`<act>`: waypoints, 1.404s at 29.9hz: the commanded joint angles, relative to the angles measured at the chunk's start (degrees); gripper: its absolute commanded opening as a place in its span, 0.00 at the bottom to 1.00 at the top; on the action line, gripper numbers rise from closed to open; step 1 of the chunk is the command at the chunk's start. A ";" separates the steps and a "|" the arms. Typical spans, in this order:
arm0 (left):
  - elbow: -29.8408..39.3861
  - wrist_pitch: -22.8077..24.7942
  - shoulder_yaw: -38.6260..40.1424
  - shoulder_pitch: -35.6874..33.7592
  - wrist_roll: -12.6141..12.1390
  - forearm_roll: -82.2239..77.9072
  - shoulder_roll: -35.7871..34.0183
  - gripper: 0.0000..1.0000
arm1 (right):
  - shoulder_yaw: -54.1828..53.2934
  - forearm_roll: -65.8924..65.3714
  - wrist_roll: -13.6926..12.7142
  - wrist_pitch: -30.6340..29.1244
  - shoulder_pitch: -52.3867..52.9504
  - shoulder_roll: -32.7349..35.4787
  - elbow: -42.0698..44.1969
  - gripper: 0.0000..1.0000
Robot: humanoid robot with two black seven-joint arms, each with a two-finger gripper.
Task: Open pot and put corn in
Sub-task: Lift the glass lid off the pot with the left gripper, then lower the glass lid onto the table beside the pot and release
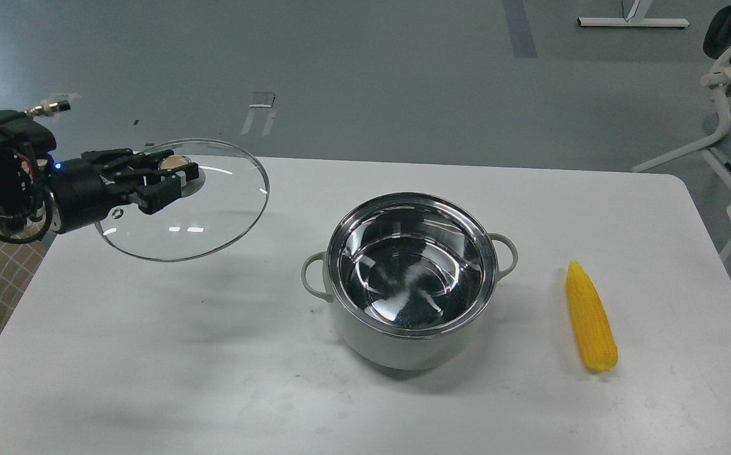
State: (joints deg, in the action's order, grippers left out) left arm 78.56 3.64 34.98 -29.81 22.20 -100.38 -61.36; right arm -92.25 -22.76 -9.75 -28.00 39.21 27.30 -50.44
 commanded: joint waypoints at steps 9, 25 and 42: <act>-10.35 -4.78 -0.52 7.13 1.26 -0.69 6.77 0.38 | 0.14 0.00 -0.01 0.00 -1.95 1.00 -1.06 1.00; -15.63 -8.12 -3.86 8.45 1.26 -0.34 11.97 0.49 | 0.40 -0.27 -0.01 0.00 -2.56 1.44 -1.59 1.00; -16.42 -9.00 -5.01 8.54 1.44 0.28 12.76 0.79 | 0.40 -0.27 -0.01 0.00 -5.37 2.31 -2.73 1.00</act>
State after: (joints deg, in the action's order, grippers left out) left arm 62.13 -5.30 29.97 -21.27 23.55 -100.10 -48.61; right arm -91.84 -23.03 -9.76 -28.00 34.34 29.53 -53.15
